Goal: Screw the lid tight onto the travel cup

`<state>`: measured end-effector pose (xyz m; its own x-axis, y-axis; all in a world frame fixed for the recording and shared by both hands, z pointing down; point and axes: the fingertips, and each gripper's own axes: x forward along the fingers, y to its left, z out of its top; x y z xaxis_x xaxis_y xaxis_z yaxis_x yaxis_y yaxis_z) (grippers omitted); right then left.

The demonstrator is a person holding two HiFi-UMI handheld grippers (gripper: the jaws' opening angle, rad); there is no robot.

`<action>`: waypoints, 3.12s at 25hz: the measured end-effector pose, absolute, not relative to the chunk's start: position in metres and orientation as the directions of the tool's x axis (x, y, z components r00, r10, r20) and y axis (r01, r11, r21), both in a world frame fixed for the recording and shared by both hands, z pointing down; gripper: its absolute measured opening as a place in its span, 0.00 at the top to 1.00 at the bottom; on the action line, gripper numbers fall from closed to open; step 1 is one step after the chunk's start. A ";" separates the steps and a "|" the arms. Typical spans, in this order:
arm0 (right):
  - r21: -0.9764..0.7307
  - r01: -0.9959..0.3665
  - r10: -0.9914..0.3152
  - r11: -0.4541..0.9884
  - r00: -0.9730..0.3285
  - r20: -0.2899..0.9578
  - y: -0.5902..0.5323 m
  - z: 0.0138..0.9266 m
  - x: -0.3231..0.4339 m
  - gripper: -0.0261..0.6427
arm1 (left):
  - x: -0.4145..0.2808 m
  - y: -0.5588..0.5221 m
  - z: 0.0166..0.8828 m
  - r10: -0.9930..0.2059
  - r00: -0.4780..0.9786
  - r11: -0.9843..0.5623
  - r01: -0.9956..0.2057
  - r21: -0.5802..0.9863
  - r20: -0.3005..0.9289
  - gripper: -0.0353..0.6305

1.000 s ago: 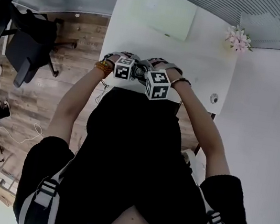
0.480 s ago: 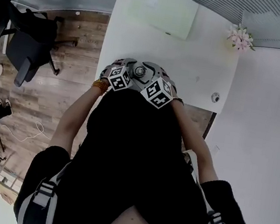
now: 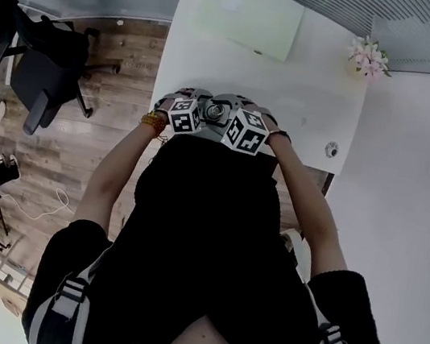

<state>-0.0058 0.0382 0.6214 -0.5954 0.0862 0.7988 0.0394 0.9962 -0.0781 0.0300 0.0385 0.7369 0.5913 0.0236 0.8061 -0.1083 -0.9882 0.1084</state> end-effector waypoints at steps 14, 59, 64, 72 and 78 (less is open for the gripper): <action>-0.139 -0.283 -0.103 0.949 -0.695 0.712 0.021 0.600 0.011 0.48 | 0.025 0.038 0.734 -0.066 0.635 -0.973 -0.213 0.092 0.769 0.40; -0.098 -0.221 -0.088 0.970 -0.703 0.706 0.028 0.611 0.042 0.54 | 0.039 0.010 0.700 -0.230 0.780 -0.933 -0.347 0.096 0.582 0.39; -0.133 -0.425 -0.244 0.896 -0.718 0.651 -0.012 0.590 0.043 0.54 | 0.057 -0.024 0.702 -0.243 0.753 -0.928 -0.365 0.080 0.611 0.39; -0.117 -0.518 -0.278 0.847 -0.620 0.734 -0.035 0.609 0.047 0.53 | 0.061 -0.027 0.711 -0.250 0.746 -0.921 -0.380 0.087 0.617 0.39; -0.077 -0.492 -0.260 0.867 -0.580 0.772 -0.029 0.610 0.026 0.56 | 0.060 -0.026 0.712 -0.262 0.744 -0.912 -0.399 0.094 0.615 0.39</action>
